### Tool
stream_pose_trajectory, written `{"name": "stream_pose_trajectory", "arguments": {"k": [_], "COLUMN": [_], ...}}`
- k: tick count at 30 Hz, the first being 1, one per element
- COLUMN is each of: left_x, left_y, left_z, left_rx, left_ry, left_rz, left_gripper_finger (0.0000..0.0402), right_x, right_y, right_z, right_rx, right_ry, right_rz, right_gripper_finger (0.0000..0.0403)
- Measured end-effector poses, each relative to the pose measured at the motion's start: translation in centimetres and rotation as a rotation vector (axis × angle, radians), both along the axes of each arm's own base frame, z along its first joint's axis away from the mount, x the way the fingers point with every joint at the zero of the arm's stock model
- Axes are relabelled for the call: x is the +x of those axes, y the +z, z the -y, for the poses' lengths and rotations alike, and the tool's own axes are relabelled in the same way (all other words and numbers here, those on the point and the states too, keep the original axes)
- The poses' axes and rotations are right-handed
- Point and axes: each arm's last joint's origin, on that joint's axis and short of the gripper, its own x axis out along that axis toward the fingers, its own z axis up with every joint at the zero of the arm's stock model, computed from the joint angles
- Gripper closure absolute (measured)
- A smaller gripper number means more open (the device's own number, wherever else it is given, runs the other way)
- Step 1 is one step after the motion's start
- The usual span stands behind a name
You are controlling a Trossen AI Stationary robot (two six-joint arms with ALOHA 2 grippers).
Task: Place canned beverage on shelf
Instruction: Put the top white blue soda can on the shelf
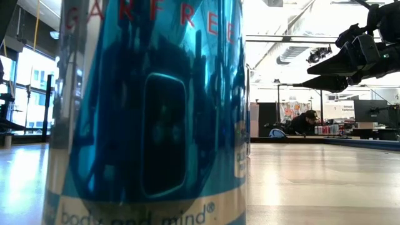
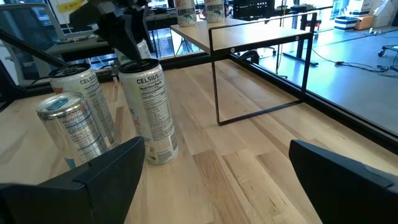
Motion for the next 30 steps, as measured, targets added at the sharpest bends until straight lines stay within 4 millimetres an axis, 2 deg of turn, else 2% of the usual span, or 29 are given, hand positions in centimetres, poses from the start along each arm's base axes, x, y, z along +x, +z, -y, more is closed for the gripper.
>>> {"name": "stream_pose_trajectory", "arguments": {"k": [11,30], "left_x": [-0.7,-3.2], "left_y": [0.7,0.7], "left_z": [2.9,8.0], "left_rx": [0.082,0.123], "left_ry": [-0.039,0.085], "left_rz": [0.013,-0.012], "left_gripper_finger": [0.0186,0.0187], "right_x": [0.0,0.0], "right_y": [0.0,0.0], "right_z": [0.0,0.0], "right_rx": [0.0,0.0], "right_ry": [0.0,0.0], "right_rz": [0.0,0.0], "right_gripper_finger": [0.0016,0.0016]}}
